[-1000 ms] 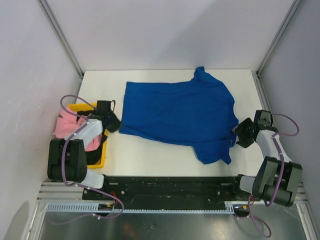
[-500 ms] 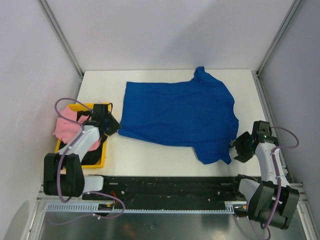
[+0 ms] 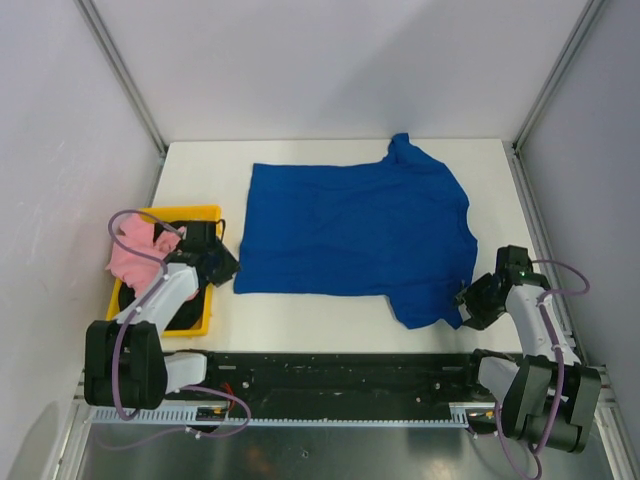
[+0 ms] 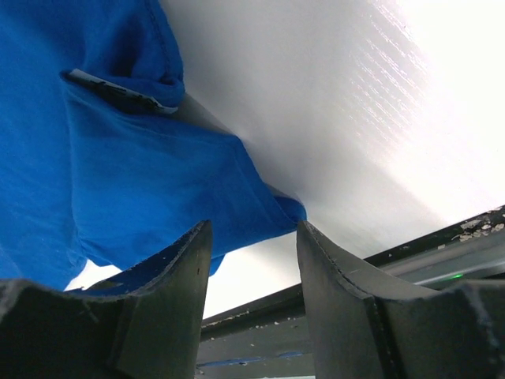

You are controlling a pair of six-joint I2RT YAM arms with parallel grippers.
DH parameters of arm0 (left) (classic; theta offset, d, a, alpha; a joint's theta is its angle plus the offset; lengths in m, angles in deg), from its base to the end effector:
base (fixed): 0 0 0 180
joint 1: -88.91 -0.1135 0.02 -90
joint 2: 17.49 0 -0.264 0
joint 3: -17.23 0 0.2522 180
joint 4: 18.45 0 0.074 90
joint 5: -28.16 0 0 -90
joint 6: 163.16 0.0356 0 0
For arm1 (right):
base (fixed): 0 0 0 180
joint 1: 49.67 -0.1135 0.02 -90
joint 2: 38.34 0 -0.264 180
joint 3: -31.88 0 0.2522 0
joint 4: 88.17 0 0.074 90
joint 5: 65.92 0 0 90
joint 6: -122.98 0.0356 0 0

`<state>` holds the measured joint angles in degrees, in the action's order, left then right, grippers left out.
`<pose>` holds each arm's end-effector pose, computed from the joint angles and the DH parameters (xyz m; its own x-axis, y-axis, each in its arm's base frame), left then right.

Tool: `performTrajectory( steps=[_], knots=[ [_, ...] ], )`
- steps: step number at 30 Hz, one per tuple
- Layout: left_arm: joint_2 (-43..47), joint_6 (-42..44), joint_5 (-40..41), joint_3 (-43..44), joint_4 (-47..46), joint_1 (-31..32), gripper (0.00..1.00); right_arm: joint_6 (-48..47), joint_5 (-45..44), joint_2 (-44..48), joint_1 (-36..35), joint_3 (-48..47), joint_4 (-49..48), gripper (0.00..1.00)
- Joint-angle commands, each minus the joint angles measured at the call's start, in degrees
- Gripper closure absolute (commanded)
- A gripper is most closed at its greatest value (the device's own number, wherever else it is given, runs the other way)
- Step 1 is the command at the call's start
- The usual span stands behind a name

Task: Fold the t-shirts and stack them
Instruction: Flatten out the tshirt, then grap the side of the flattened tshirt closest away from the robot with both arms

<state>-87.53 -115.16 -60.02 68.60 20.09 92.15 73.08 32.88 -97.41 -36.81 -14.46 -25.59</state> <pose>0.2279 -0.0118 0.1888 -0.6500 -0.6331 -0.4203 -0.5324 0.7741 -0.3425 0.1552 -0.0299 0.1788 -0.6040 0.7908 -0.0987 0.7468 0.6049 0.2765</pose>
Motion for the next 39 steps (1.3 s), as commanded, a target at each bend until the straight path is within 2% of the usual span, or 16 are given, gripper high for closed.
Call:
performTrajectory(
  steps=[1, 5, 12, 15, 17, 18, 20, 22, 34, 39],
  knots=[
    [2.23, -0.81, 0.99, -0.42, -0.15, 0.3, 0.62, 1.5, -1.41, -0.37, -0.72, 0.88, -1.48, 0.5],
    [3.46, -1.98, 1.7, -1.68, 0.25, 0.34, 0.62, 1.67, -1.5, -1.29, -1.28, 2.07, -1.5, 0.5],
    [4.64, -4.22, 2.5, -3.74, 0.88, 0.56, 0.62, 1.53, -1.68, 0.0, -1.47, 2.94, 0.98, 0.45],
    [4.6, -4.65, 2.6, -4.28, 0.88, 0.67, 0.62, 1.96, -1.13, -0.81, -1.52, 3.96, -0.17, 0.46],
    [4.75, -4.73, 2.8, -4.58, 0.86, 0.66, 0.62, 2.23, -0.64, -1.52, -1.57, 4.26, -1.37, 0.53],
    [4.88, -4.75, 2.95, -4.74, 0.88, 0.64, 0.62, 2.25, -0.06, -1.72, -1.59, 4.31, -1.89, 0.63],
    [4.99, -4.8, 3.3, -5.09, 0.89, 0.67, 0.62, 2.09, 0.79, -1.66, -1.61, 4.04, -2.32, 0.88],
    [5.17, -5.28, 3.52, -5.5, 0.89, 0.68, 0.62, 1.56, 0.78, -1.13, -1.66, 3.25, -1.62, 0.97],
    [3.94, -6.02, 5.16, -6.56, 0.75, 1.33, 0.65, 0.18, 5.92, 9.21, -2.26, 0.76, 10.85, 1.0],
    [2.96, -6.26, 5.35, -6.33, 0.74, 2.3, 0.66, 0.41, 7.39, 10.8, -2.66, 0.76, 12.83, 1.0]
  ],
)
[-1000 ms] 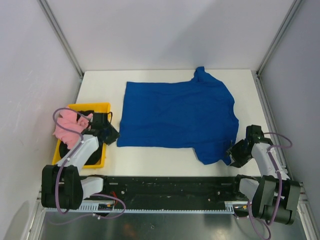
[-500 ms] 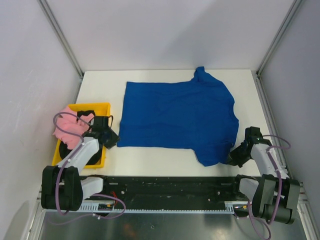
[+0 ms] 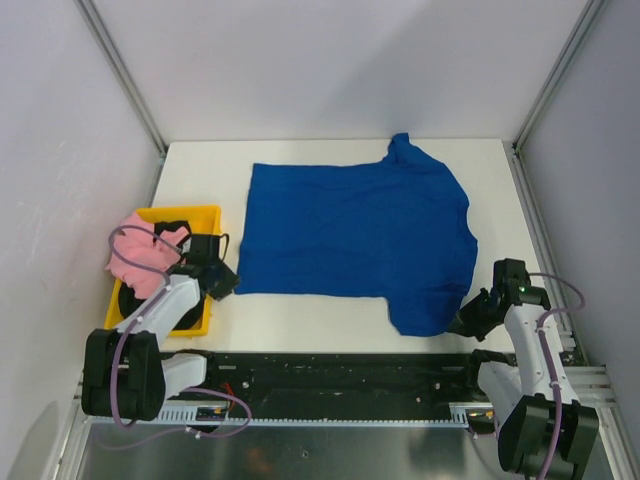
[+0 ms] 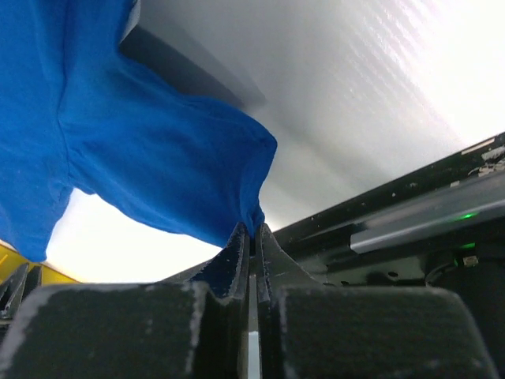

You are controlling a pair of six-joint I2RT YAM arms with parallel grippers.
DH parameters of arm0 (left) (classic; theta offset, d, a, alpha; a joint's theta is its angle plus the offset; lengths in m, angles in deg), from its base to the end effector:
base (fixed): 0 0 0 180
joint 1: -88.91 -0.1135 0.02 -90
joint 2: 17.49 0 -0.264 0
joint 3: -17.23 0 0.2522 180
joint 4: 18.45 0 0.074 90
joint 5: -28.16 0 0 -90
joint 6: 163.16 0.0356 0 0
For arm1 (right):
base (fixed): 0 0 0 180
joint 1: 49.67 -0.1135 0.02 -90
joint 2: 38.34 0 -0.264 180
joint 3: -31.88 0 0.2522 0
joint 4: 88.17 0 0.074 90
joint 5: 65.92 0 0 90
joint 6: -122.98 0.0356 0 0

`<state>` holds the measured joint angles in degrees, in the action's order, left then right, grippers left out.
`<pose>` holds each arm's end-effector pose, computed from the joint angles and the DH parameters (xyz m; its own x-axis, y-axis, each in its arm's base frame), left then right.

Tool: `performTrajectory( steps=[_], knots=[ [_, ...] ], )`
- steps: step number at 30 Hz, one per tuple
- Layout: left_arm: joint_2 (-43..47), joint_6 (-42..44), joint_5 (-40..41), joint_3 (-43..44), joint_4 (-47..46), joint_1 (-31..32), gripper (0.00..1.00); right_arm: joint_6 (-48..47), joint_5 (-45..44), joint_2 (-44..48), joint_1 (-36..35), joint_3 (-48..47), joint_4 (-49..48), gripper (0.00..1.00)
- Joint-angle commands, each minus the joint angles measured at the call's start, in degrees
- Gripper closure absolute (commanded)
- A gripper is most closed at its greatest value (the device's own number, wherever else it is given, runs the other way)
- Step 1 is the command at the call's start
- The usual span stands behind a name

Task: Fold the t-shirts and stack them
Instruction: Grap the side of the flattened tshirt closest away from the robot with both arms

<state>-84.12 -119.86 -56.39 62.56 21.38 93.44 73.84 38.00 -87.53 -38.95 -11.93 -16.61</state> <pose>0.2027 -0.0127 0.1684 -0.6227 -0.6774 -0.3917 -0.6128 0.7334 -0.2943 0.1225 -0.0145 0.1839 -0.6407 0.7676 -0.0176 0.7223 0.6104 0.3251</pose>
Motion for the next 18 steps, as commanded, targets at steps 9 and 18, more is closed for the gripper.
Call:
performTrajectory(
  steps=[9, 18],
  knots=[
    [-1.5, -2.03, 2.73, -0.34, -0.43, 3.14, 0.68, 0.04, 3.17, -0.04, -0.23, -1.99, 1.61, 1.0],
    [-5.01, -2.24, 5.22, -0.1, -0.28, 5.25, 0.69, -0.54, 4.95, -2.72, 0.94, -4.0, -0.58, 1.0]
  ],
)
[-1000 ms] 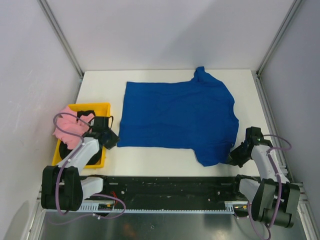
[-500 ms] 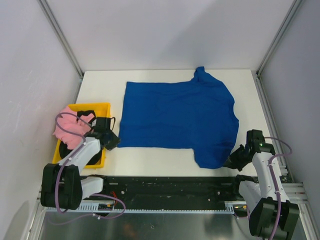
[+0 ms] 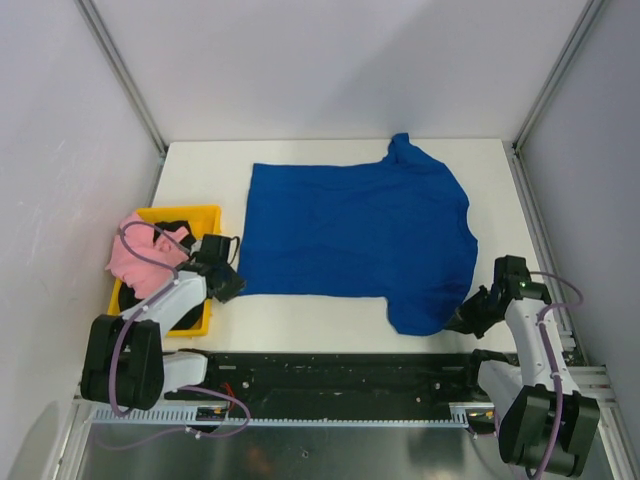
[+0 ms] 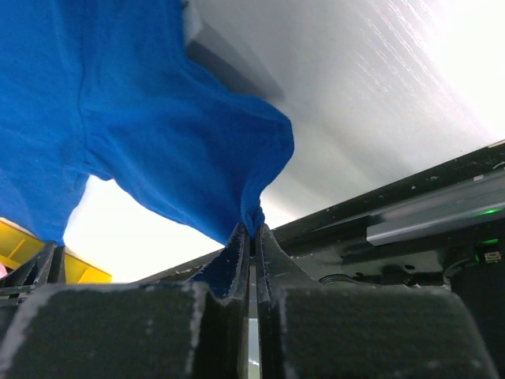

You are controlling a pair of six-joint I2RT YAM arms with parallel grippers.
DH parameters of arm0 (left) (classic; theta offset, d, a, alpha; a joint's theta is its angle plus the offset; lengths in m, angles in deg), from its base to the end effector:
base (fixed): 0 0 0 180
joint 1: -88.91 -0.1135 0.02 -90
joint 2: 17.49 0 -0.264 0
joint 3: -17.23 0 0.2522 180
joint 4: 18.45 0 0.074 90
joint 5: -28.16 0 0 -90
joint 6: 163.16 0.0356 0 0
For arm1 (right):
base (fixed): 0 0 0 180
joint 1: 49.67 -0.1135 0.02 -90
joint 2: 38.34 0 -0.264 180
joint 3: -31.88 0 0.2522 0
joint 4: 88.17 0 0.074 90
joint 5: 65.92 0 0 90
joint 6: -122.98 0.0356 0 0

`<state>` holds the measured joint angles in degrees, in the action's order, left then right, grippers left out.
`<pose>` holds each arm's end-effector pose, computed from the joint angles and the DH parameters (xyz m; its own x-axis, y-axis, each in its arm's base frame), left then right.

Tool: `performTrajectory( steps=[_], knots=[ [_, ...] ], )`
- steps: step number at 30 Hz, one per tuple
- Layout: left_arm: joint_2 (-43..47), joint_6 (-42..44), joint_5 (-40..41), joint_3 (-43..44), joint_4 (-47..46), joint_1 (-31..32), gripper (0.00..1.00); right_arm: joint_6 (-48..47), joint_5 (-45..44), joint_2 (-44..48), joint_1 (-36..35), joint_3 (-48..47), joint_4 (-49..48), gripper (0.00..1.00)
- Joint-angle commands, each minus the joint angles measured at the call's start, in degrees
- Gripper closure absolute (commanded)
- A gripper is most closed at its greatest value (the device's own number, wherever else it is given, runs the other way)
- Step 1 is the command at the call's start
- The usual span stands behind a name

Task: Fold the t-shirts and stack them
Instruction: Grap the side of the flattened tshirt closest away from the robot with both arms

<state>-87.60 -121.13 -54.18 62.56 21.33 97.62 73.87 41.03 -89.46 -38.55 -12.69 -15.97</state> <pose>0.2044 -0.0265 0.1574 -0.6671 -0.6426 -0.3770 -0.6004 0.7633 -0.2385 0.1256 -0.0141 0.1843 -0.6433 0.7646 0.0397 0.7273 0.5940 0.3439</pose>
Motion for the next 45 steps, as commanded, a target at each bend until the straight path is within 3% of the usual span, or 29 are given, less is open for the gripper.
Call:
performTrajectory(
  steps=[1, 6, 10, 13, 34, 40, 45],
  knots=[
    [-2.06, -1.02, 3.21, -0.06, -0.21, 1.28, 0.69, -0.77, 2.06, -1.12, 0.65, -3.66, -1.3, 1.0],
    [-2.9, -0.98, 4.03, -0.14, 0.06, 2.35, 0.75, -1.76, 2.91, -2.41, 1.35, -4.76, -1.7, 1.0],
    [-0.98, 0.88, 5.68, 1.1, 2.2, 2.46, 0.94, -2.47, 3.8, -2.94, 1.76, -5.23, -1.55, 1.0],
    [1.54, 2.75, 6.6, 2.7, 4.12, 2.45, 0.99, -2.8, 3.95, -3.13, 1.94, -6.16, -0.53, 1.0],
    [10.63, 6.68, 6.0, 5.54, 12.35, 3.1, 1.0, -2.26, -2.73, 0.3, -1.74, -15.38, 10.68, 1.0],
    [4.53, 6.34, 8.5, 11.25, 12.17, 3.17, 1.0, -2.31, -2.1, -0.81, -3.61, -17.54, 1.07, 1.0],
    [-5.83, 7.74, 10.24, 18.82, 8.69, 4.06, 1.0, -1.03, -9.74, -9.91, -12.24, -20.43, -13.41, 1.0]
  ],
)
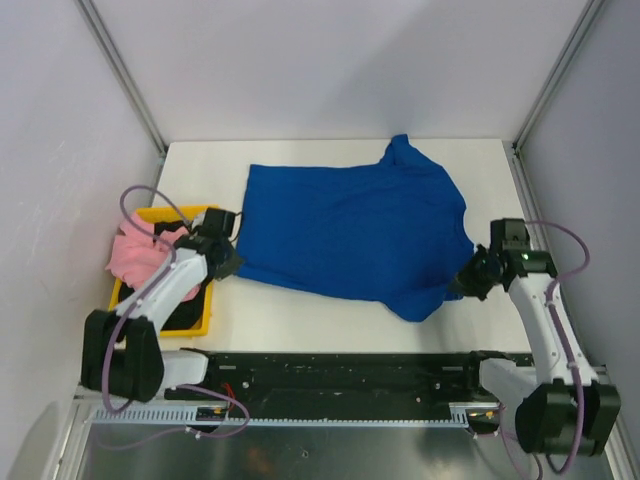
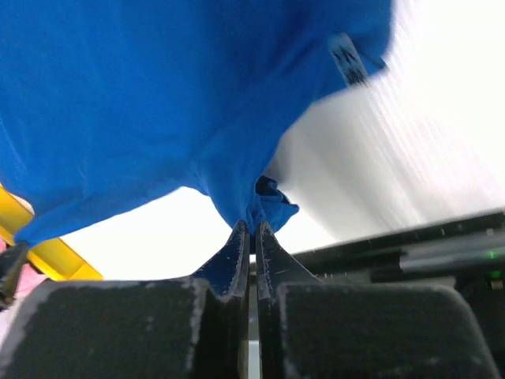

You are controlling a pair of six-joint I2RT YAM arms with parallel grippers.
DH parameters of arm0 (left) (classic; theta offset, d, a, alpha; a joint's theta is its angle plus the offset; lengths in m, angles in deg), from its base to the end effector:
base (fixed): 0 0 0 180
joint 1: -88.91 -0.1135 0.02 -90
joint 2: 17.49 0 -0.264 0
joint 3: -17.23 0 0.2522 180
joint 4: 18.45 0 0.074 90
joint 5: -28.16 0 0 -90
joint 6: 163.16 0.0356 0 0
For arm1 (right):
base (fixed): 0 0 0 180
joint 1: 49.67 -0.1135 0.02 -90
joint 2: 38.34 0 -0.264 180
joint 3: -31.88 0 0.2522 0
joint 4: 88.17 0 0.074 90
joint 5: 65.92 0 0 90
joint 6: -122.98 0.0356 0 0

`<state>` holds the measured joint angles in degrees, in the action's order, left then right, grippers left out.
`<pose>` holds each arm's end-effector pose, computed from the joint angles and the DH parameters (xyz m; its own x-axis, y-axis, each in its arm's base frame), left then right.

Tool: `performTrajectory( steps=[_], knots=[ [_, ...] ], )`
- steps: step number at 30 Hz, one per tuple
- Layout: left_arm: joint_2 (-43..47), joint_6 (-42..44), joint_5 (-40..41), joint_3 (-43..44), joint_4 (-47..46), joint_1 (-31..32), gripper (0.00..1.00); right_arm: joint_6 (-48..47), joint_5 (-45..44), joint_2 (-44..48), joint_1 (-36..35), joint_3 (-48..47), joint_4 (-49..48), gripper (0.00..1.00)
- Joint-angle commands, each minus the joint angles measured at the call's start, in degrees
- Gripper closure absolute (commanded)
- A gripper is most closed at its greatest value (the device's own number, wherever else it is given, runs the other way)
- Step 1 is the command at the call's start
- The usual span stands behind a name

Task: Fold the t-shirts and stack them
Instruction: Fold the flattened tshirt in 1/3 of the way

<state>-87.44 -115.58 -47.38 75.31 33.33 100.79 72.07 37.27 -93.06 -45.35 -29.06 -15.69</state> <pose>0.2215 -0.0375 0.2124 -0.7087 -0.5184 -0.4786 -0.5244 0.8408 -0.1342 0.1621 -0.0041 0.2569 -0.7200 0.6700 -0.1808 0.5614 0.7154 0.4160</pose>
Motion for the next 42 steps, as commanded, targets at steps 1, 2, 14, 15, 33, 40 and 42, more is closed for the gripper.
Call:
performTrajectory(
  steps=[1, 2, 14, 15, 33, 40, 42],
  knots=[
    [-8.4, 2.57, 3.68, 7.51, -3.97, 0.92, 1.0, 0.79, -7.35, -9.24, -6.64, -4.94, -16.21, 1.0],
    [-10.58, 2.85, 3.84, 9.07, -4.6, 0.98, 1.0, 0.8, -8.6, -12.55, -7.46, -5.91, -18.39, 1.0],
    [-25.3, 3.76, 4.15, 21.87, -5.63, 0.97, 1.0, -0.82, -14.67, -33.6, -7.93, -18.97, -25.15, 1.0],
    [-25.66, 3.57, 4.08, 22.31, -5.61, 0.96, 1.0, -0.93, -14.77, -33.96, -7.62, -19.56, -25.19, 1.0],
    [-26.51, 2.14, 4.05, 24.24, -5.63, -1.19, 1.0, -2.35, -17.1, -34.68, -2.05, -23.92, -24.94, 1.0],
    [-27.94, 2.85, 3.41, 25.82, -5.66, -1.67, 1.0, -3.17, -17.27, -36.1, -2.0, -23.93, -25.33, 1.0],
    [-28.77, 3.19, 3.04, 26.35, -5.72, -1.68, 1.0, -3.28, -16.8, -36.67, -2.13, -23.93, -25.68, 1.0]
  ],
)
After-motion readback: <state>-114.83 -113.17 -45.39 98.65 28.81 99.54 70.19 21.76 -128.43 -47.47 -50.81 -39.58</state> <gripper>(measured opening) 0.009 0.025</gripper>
